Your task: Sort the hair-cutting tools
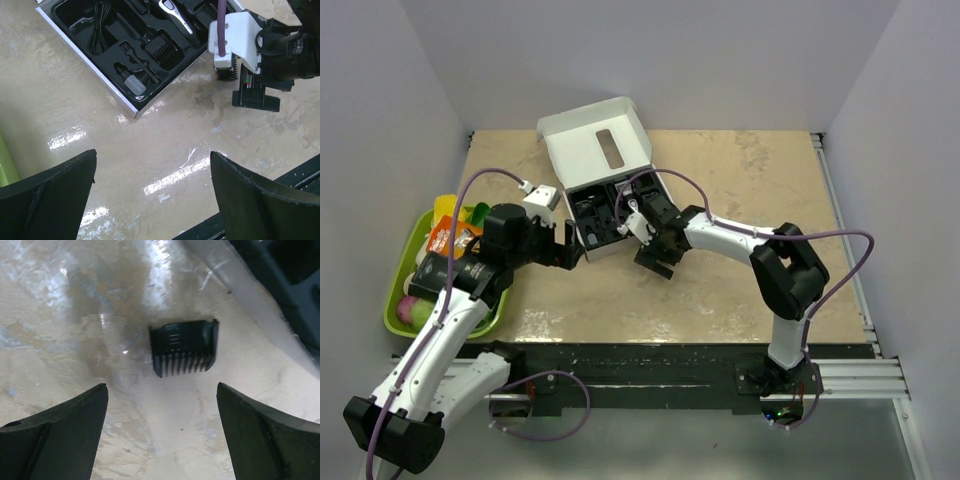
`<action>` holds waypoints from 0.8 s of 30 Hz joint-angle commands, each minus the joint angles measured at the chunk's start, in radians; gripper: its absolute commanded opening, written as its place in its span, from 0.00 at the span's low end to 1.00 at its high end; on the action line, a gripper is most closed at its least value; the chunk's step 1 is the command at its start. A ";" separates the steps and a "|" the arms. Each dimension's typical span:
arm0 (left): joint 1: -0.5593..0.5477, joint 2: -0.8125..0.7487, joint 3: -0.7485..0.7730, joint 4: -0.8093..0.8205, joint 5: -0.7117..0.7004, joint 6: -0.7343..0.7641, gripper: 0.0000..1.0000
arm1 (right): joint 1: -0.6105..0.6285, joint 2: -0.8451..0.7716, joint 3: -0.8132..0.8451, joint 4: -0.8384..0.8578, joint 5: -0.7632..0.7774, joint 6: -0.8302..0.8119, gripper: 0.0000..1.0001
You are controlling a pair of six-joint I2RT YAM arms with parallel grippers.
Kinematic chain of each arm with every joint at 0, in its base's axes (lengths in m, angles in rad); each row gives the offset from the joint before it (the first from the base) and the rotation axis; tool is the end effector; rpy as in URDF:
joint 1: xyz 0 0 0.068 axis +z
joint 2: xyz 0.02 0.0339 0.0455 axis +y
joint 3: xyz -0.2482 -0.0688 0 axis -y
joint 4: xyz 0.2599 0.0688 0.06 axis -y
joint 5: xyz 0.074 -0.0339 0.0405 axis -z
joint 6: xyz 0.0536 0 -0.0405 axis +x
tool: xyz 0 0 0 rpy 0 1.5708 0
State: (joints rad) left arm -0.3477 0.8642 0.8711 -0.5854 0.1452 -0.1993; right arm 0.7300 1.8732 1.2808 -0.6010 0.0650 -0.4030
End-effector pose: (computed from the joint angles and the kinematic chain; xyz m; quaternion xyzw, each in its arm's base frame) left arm 0.2086 -0.0839 0.2946 0.0995 0.8721 -0.1897 0.4399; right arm 0.2929 0.2575 0.1366 -0.5217 0.8316 -0.0010 0.1902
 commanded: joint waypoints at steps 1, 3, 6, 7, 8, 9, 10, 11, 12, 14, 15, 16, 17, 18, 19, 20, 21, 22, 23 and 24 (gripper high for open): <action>-0.002 0.009 -0.004 0.038 0.017 -0.012 0.99 | -0.035 0.032 0.078 0.027 -0.062 -0.065 0.91; -0.001 0.015 -0.004 0.042 0.019 -0.012 0.99 | -0.044 0.058 0.107 0.021 -0.062 -0.079 0.90; 0.000 0.030 -0.004 0.042 0.016 -0.009 0.99 | -0.060 0.101 0.133 0.009 -0.105 -0.094 0.89; -0.002 0.035 -0.004 0.042 0.014 -0.006 0.99 | -0.066 0.109 0.140 0.001 -0.116 -0.097 0.89; -0.002 0.038 -0.003 0.042 0.013 -0.005 0.99 | -0.067 0.125 0.150 -0.003 -0.137 -0.105 0.89; -0.002 0.038 -0.004 0.042 0.014 -0.003 0.99 | -0.069 0.132 0.155 -0.008 -0.146 -0.108 0.88; -0.002 0.044 -0.004 0.041 0.014 -0.003 0.99 | -0.070 0.138 0.163 -0.020 -0.154 -0.109 0.87; -0.002 0.045 -0.003 0.041 0.016 -0.002 0.99 | -0.072 0.144 0.166 -0.022 -0.162 -0.112 0.87; -0.001 0.048 -0.001 0.039 0.014 -0.002 0.99 | -0.073 0.147 0.167 -0.026 -0.166 -0.114 0.87; -0.002 0.050 -0.001 0.038 0.010 0.000 0.99 | -0.078 0.149 0.169 -0.025 -0.174 -0.122 0.87; -0.001 0.052 0.000 0.038 0.008 0.000 0.99 | -0.081 0.152 0.170 -0.026 -0.192 -0.123 0.86; -0.002 0.052 0.000 0.039 0.008 0.000 0.99 | -0.084 0.155 0.176 -0.034 -0.205 -0.125 0.85; -0.001 0.052 -0.001 0.039 0.007 -0.003 0.99 | -0.086 0.156 0.180 -0.039 -0.214 -0.126 0.85; -0.002 0.052 -0.001 0.039 0.005 -0.002 0.99 | -0.086 0.162 0.181 -0.043 -0.223 -0.125 0.83; -0.001 0.053 0.000 0.038 0.007 -0.002 0.99 | -0.084 0.164 0.184 -0.054 -0.232 -0.125 0.81; 0.000 0.055 0.000 0.038 0.005 -0.003 0.99 | -0.086 0.167 0.186 -0.062 -0.240 -0.125 0.80; -0.002 0.053 0.000 0.036 0.004 -0.002 0.99 | -0.086 0.167 0.186 -0.072 -0.251 -0.125 0.74; -0.001 0.053 0.002 0.036 0.004 -0.002 0.99 | -0.084 0.167 0.187 -0.077 -0.252 -0.125 0.71; -0.002 0.055 0.000 0.035 0.004 -0.002 0.99 | -0.084 0.167 0.187 -0.083 -0.257 -0.123 0.69; -0.001 0.055 0.002 0.036 0.002 -0.002 0.99 | -0.084 0.164 0.189 -0.092 -0.263 -0.123 0.64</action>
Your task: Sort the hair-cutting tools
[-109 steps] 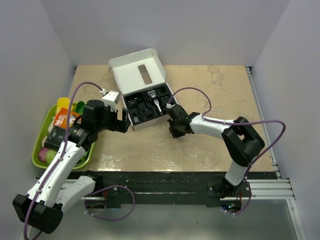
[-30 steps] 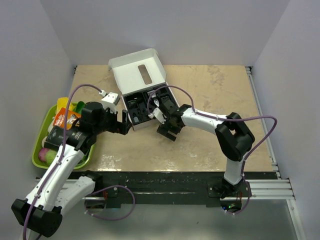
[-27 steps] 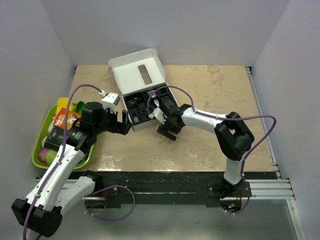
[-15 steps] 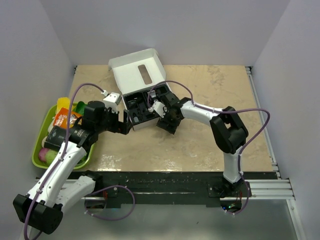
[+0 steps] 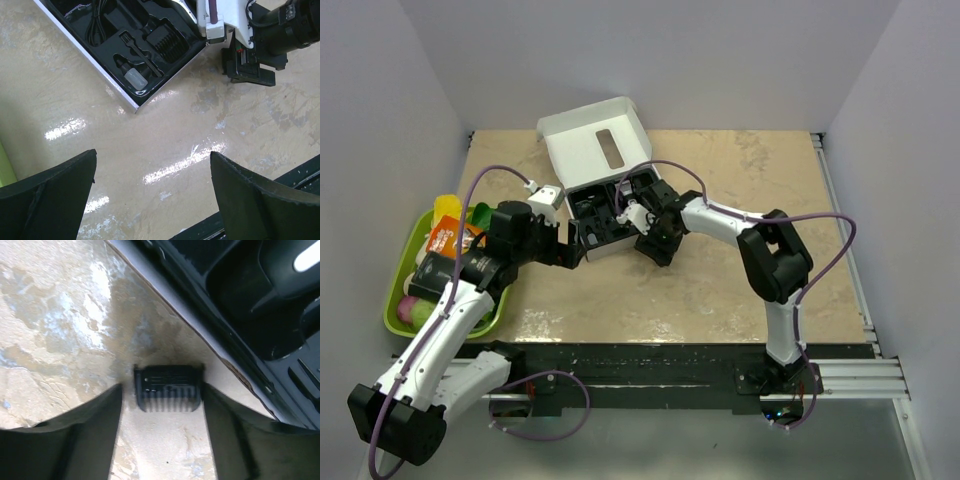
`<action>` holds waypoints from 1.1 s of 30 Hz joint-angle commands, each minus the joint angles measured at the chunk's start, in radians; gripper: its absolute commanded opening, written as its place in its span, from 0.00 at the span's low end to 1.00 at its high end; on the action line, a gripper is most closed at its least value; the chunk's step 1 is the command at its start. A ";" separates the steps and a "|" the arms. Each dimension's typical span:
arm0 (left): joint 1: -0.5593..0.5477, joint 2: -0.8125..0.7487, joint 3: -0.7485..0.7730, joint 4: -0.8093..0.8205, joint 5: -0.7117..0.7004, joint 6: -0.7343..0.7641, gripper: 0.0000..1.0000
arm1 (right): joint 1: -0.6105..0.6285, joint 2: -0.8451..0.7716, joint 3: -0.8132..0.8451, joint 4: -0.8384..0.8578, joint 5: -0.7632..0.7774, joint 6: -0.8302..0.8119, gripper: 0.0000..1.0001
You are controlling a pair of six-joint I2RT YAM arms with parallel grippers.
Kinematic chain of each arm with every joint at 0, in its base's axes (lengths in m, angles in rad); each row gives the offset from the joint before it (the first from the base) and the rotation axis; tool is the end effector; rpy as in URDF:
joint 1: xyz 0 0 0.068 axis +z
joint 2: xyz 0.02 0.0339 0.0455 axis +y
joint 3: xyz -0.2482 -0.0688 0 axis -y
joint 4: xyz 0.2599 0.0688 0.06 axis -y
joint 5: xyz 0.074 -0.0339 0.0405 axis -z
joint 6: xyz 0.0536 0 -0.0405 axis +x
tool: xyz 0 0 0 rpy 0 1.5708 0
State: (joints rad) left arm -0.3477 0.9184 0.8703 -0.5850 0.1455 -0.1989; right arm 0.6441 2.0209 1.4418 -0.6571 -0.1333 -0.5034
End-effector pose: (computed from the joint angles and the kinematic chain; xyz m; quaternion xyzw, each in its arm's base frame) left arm 0.2176 -0.0871 0.2830 0.0989 0.8848 -0.1841 0.4164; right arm 0.3316 0.2580 0.1249 -0.5433 0.8203 0.0772 0.1611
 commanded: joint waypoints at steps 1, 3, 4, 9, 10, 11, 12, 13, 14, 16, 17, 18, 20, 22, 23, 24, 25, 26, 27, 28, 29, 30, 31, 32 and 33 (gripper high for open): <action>0.000 -0.003 0.002 0.034 0.003 -0.002 0.99 | 0.002 0.012 0.031 -0.038 -0.066 -0.021 0.63; -0.002 -0.004 0.002 0.031 0.003 -0.005 0.99 | 0.002 0.003 0.029 -0.048 -0.065 -0.012 0.61; -0.001 -0.007 0.004 0.031 0.002 -0.004 0.99 | 0.002 -0.008 0.031 -0.050 -0.065 -0.009 0.59; 0.000 -0.024 0.006 0.027 0.005 -0.007 0.99 | 0.005 -0.054 0.032 -0.090 -0.034 0.020 0.52; -0.002 -0.026 0.006 0.027 0.006 -0.007 0.99 | 0.006 -0.066 0.035 -0.099 -0.028 0.029 0.52; -0.002 -0.027 0.004 0.027 0.008 -0.007 0.99 | 0.012 -0.098 0.035 -0.105 -0.016 0.032 0.52; -0.002 -0.030 0.006 0.027 0.009 -0.008 0.99 | 0.023 -0.115 0.035 -0.116 -0.009 0.035 0.52; -0.002 -0.033 0.006 0.025 0.011 -0.008 0.99 | 0.026 -0.132 0.040 -0.122 -0.005 0.042 0.51; -0.002 -0.035 0.006 0.025 0.014 -0.008 0.99 | 0.028 -0.151 0.045 -0.130 0.001 0.043 0.52; -0.002 -0.046 0.006 0.024 0.014 -0.010 0.99 | 0.035 -0.197 0.071 -0.156 0.027 0.046 0.52; -0.001 -0.047 0.006 0.024 0.016 -0.010 0.99 | 0.037 -0.209 0.083 -0.167 0.043 0.046 0.52; 0.000 -0.053 0.007 0.022 0.014 -0.008 0.99 | 0.040 -0.226 0.112 -0.183 0.070 0.046 0.52; -0.002 -0.056 0.010 0.019 0.014 -0.010 0.99 | 0.042 -0.234 0.149 -0.190 0.095 0.045 0.52; 0.000 -0.062 0.010 0.016 0.016 -0.008 0.99 | 0.042 -0.231 0.202 -0.187 0.132 0.046 0.53; -0.002 -0.062 0.010 0.014 0.016 -0.010 0.99 | 0.042 -0.225 0.221 -0.182 0.152 0.048 0.52; -0.001 -0.067 0.012 0.013 0.016 -0.010 0.99 | 0.040 -0.202 0.264 -0.171 0.181 0.051 0.52; 0.000 -0.070 0.012 0.011 0.016 -0.010 0.99 | 0.040 -0.182 0.290 -0.171 0.207 0.051 0.53; -0.002 -0.070 0.013 0.011 0.014 -0.011 0.99 | 0.040 -0.163 0.314 -0.170 0.225 0.049 0.52; -0.001 -0.075 0.013 0.010 0.016 -0.013 0.99 | 0.039 -0.143 0.362 -0.159 0.239 0.046 0.52; -0.002 -0.078 0.013 0.007 0.014 -0.014 0.99 | 0.039 -0.098 0.388 -0.156 0.277 0.045 0.52; -0.002 -0.079 0.015 0.005 0.014 -0.016 0.99 | 0.037 -0.076 0.413 -0.153 0.291 0.043 0.52; -0.001 -0.084 0.015 0.004 0.012 -0.017 0.99 | 0.037 -0.051 0.458 -0.141 0.303 0.045 0.52; -0.002 -0.085 0.016 0.002 0.012 -0.017 0.99 | 0.035 -0.012 0.477 -0.133 0.313 0.045 0.52; -0.002 -0.087 0.016 0.002 0.011 -0.019 0.99 | 0.032 0.008 0.494 -0.107 0.319 0.045 0.51; -0.001 -0.089 0.016 -0.001 0.011 -0.020 0.99 | 0.032 0.025 0.518 -0.090 0.328 0.048 0.51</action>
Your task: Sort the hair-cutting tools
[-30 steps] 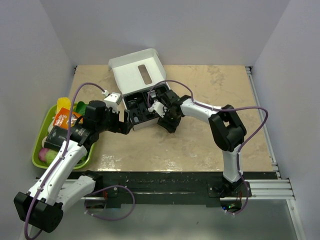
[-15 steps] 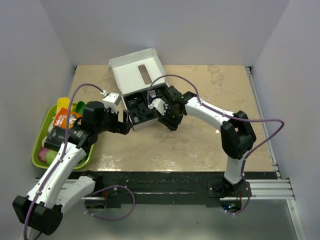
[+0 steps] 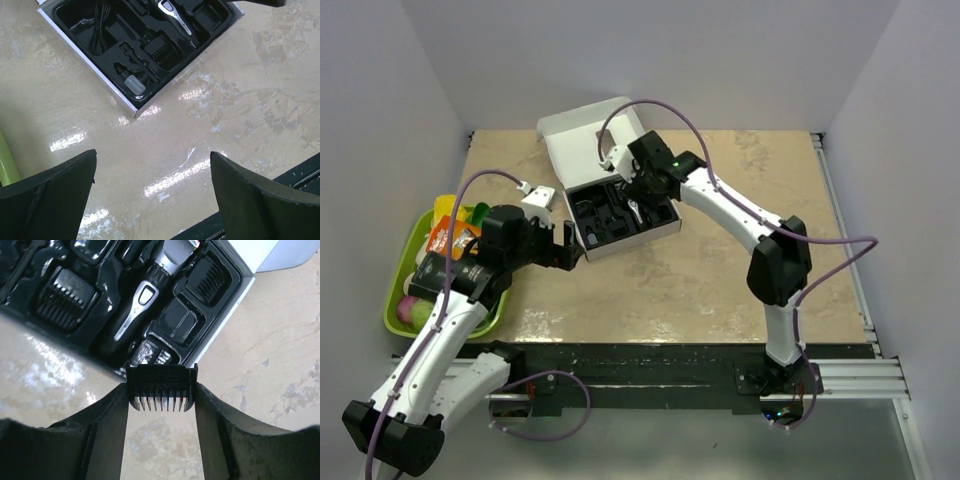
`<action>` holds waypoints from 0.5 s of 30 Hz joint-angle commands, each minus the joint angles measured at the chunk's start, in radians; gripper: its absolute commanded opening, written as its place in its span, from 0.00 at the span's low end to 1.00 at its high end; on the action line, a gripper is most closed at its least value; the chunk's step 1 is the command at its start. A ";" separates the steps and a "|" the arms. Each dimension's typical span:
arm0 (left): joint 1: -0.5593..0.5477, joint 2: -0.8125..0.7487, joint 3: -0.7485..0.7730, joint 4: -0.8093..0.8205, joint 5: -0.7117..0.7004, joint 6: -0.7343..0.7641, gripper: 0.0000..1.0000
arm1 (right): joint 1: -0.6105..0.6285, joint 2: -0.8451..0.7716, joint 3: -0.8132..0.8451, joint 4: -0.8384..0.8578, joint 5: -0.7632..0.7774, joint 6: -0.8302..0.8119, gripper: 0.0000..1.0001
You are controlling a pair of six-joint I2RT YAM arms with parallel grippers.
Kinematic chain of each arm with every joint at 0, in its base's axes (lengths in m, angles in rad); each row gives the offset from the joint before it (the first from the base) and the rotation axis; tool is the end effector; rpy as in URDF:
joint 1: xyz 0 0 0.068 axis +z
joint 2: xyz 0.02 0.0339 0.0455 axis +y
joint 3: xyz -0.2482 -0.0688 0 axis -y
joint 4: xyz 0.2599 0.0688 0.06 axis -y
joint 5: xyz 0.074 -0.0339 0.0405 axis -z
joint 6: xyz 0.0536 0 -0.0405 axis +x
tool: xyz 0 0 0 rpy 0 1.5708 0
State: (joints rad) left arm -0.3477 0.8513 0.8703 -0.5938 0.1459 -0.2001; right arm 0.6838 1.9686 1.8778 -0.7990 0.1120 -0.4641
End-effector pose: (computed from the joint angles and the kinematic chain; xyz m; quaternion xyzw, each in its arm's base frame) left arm 0.2058 -0.0829 0.2960 0.0993 0.8713 -0.1905 0.4413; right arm 0.3608 0.2863 0.2796 -0.4953 0.8005 -0.0159 0.3372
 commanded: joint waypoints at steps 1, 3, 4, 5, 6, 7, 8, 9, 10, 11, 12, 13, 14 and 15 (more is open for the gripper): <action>-0.002 -0.021 0.016 0.006 0.011 -0.021 0.99 | -0.009 0.113 0.090 0.069 0.098 0.008 0.51; -0.001 -0.023 0.018 0.005 0.011 -0.022 0.99 | -0.009 0.144 0.118 0.113 0.112 0.001 0.51; 0.000 -0.026 0.016 0.005 0.012 -0.022 0.99 | -0.010 0.160 0.124 0.124 0.124 -0.002 0.51; -0.002 -0.026 0.016 0.005 0.012 -0.022 0.99 | -0.012 0.180 0.127 0.151 0.142 -0.008 0.51; -0.001 -0.024 0.016 0.005 0.012 -0.022 0.99 | -0.013 0.188 0.124 0.165 0.149 -0.019 0.51; -0.002 -0.026 0.016 0.005 0.012 -0.022 0.99 | -0.020 0.193 0.119 0.179 0.152 -0.022 0.51; -0.001 -0.024 0.018 0.005 0.012 -0.022 0.99 | -0.027 0.199 0.115 0.207 0.155 -0.028 0.51; -0.002 -0.023 0.016 0.006 0.012 -0.021 0.99 | -0.033 0.197 0.101 0.219 0.155 -0.037 0.51; -0.002 -0.023 0.015 0.009 0.012 -0.019 0.99 | -0.038 0.196 0.093 0.231 0.155 -0.042 0.51; -0.001 -0.018 0.015 0.011 0.012 -0.018 0.99 | -0.050 0.194 0.089 0.250 0.152 -0.047 0.52; 0.000 -0.015 0.015 0.014 0.012 -0.018 0.99 | -0.055 0.196 0.084 0.251 0.137 -0.056 0.52; 0.000 -0.012 0.012 0.017 0.014 -0.016 0.99 | -0.061 0.200 0.086 0.250 0.129 -0.062 0.53; 0.000 -0.003 0.013 0.019 0.015 -0.016 0.99 | -0.069 0.205 0.089 0.239 0.123 -0.071 0.53; 0.000 0.002 0.010 0.023 0.017 -0.015 0.99 | -0.072 0.217 0.099 0.235 0.121 -0.086 0.54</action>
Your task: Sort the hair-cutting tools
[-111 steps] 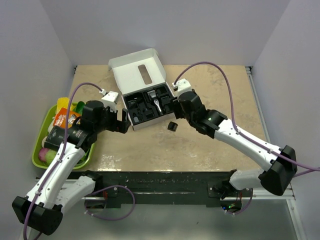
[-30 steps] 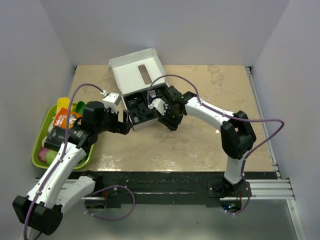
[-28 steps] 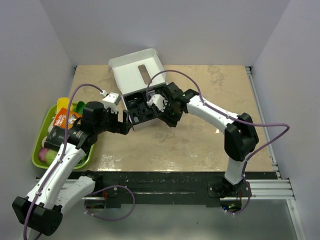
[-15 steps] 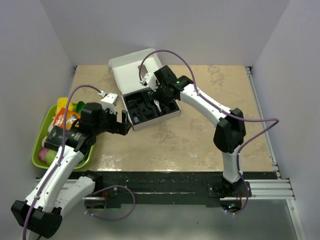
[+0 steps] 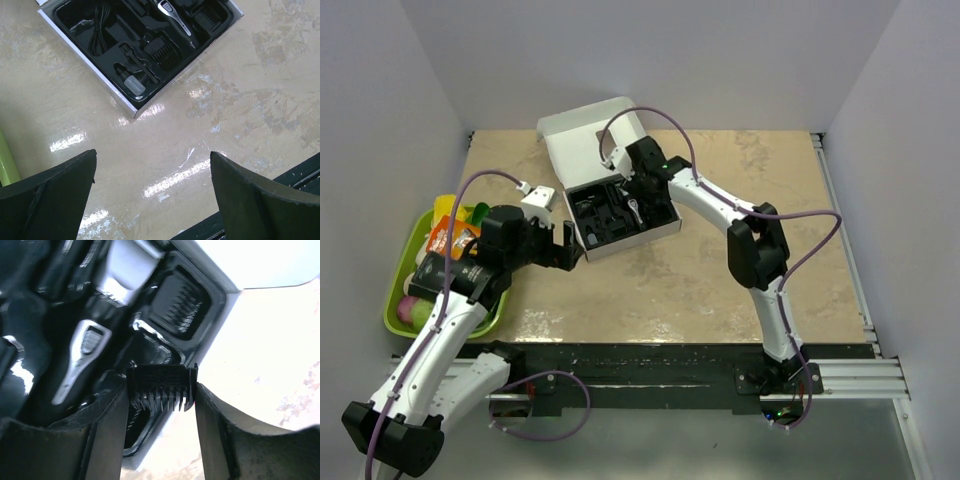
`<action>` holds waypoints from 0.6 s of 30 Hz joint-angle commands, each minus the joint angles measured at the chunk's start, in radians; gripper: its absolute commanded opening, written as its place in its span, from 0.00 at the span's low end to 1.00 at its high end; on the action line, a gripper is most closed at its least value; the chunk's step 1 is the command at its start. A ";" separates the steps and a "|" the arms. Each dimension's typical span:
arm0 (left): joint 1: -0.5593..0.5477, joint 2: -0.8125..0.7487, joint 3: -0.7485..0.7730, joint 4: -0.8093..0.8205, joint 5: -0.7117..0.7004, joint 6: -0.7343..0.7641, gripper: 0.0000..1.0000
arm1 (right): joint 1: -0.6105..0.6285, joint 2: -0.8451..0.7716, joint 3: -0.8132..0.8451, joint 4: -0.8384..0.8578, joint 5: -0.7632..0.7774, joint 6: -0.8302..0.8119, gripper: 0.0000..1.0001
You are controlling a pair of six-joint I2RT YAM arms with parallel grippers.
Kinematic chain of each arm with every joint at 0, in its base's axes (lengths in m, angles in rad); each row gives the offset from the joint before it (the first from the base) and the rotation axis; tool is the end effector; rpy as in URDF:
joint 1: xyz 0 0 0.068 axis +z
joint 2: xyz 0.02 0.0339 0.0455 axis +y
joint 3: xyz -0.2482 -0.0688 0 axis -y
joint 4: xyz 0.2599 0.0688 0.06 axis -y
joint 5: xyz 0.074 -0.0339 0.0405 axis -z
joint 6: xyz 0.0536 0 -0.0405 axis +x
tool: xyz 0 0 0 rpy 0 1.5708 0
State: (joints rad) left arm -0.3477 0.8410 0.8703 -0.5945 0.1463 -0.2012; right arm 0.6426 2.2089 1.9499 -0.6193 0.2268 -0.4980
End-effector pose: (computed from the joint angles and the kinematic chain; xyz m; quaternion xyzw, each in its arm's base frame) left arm 0.2040 -0.0822 0.2980 0.0991 0.8690 -0.1919 0.4452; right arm 0.4195 0.2990 0.2071 -0.4723 0.8074 -0.0818 0.3440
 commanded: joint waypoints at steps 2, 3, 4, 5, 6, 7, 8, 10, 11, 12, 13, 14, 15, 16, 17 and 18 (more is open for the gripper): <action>-0.002 0.023 0.009 0.028 0.019 -0.014 0.99 | -0.037 -0.015 0.033 0.041 -0.013 -0.066 0.54; -0.002 0.024 0.007 0.035 0.021 -0.014 0.99 | -0.040 -0.011 0.035 0.039 -0.033 -0.086 0.54; -0.001 0.027 0.006 0.035 0.022 -0.014 0.99 | -0.038 -0.008 0.035 0.038 -0.056 -0.097 0.55; -0.002 0.032 0.006 0.036 0.024 -0.015 0.99 | -0.041 -0.006 0.032 0.041 -0.061 -0.111 0.55; -0.002 0.033 0.004 0.038 0.025 -0.015 0.99 | -0.040 -0.006 0.030 0.038 -0.063 -0.140 0.55; -0.002 0.035 0.004 0.038 0.029 -0.014 0.99 | -0.041 0.003 0.033 0.035 -0.076 -0.157 0.56; -0.001 0.041 0.006 0.038 0.030 -0.012 0.99 | -0.041 0.005 0.046 0.018 -0.084 -0.171 0.56; -0.002 0.049 0.007 0.038 0.033 -0.009 0.99 | -0.040 0.006 0.055 0.006 -0.101 -0.211 0.56; -0.001 0.055 0.007 0.038 0.035 -0.007 0.99 | -0.040 0.003 0.058 -0.008 -0.130 -0.226 0.56; -0.002 0.058 0.009 0.039 0.036 -0.007 0.99 | -0.040 0.000 0.057 -0.014 -0.150 -0.261 0.56; -0.002 0.063 0.009 0.039 0.039 -0.004 0.99 | -0.038 -0.006 0.053 -0.020 -0.168 -0.281 0.56; -0.001 0.066 0.009 0.041 0.041 -0.004 0.99 | -0.040 -0.015 0.046 -0.023 -0.194 -0.299 0.56; 0.000 0.069 0.012 0.042 0.042 -0.004 0.99 | -0.038 -0.015 0.044 -0.026 -0.202 -0.336 0.55; -0.002 0.070 0.012 0.042 0.044 -0.003 0.99 | -0.040 -0.015 0.046 -0.031 -0.205 -0.353 0.55; -0.002 0.070 0.012 0.042 0.044 -0.001 0.99 | -0.040 -0.006 0.058 -0.051 -0.202 -0.372 0.55; -0.001 0.070 0.009 0.044 0.044 -0.003 0.99 | -0.040 -0.002 0.069 -0.060 -0.198 -0.402 0.55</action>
State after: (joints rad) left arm -0.3477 0.9115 0.8703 -0.5915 0.1658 -0.1997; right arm 0.5999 2.2177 1.9614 -0.6388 0.0807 -0.7624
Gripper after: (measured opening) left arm 0.992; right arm 0.557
